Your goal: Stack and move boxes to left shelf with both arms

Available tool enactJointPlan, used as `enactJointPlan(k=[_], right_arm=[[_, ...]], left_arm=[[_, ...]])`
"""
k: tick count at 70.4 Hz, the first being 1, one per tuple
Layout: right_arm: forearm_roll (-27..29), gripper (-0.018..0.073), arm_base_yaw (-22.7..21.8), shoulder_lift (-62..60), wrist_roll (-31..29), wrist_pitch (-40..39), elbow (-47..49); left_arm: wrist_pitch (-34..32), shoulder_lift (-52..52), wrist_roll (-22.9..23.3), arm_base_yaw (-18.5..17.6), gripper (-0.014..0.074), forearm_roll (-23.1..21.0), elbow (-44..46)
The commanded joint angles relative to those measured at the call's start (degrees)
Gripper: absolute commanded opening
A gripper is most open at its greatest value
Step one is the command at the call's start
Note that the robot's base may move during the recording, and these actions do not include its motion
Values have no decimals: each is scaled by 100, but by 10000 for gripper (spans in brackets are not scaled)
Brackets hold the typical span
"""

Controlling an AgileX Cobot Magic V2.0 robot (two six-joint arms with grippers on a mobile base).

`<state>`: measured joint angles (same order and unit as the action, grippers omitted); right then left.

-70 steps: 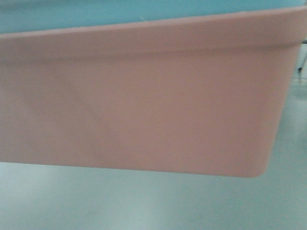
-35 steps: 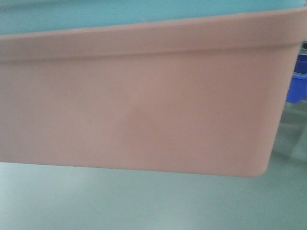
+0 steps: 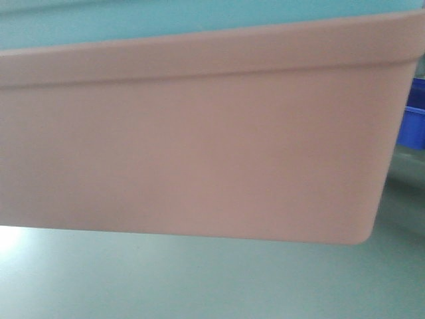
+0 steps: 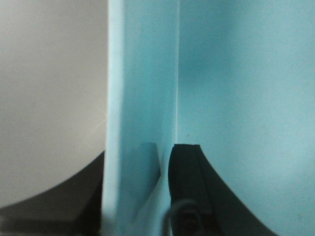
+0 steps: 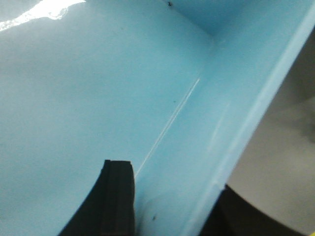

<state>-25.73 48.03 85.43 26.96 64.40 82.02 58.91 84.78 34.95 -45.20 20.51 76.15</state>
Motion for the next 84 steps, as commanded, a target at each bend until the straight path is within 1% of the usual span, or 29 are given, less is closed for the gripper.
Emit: enactJointPlan(k=[1, 84], right_arm=[[589, 37, 195, -179, -308, -1755, 238], [572, 37, 195, -179, -308, -1728, 238]], left_arm=[[-1857, -241, -319, -234, -3, -345, 398], [-1857, -214, -319, -234, -3, -345, 398]])
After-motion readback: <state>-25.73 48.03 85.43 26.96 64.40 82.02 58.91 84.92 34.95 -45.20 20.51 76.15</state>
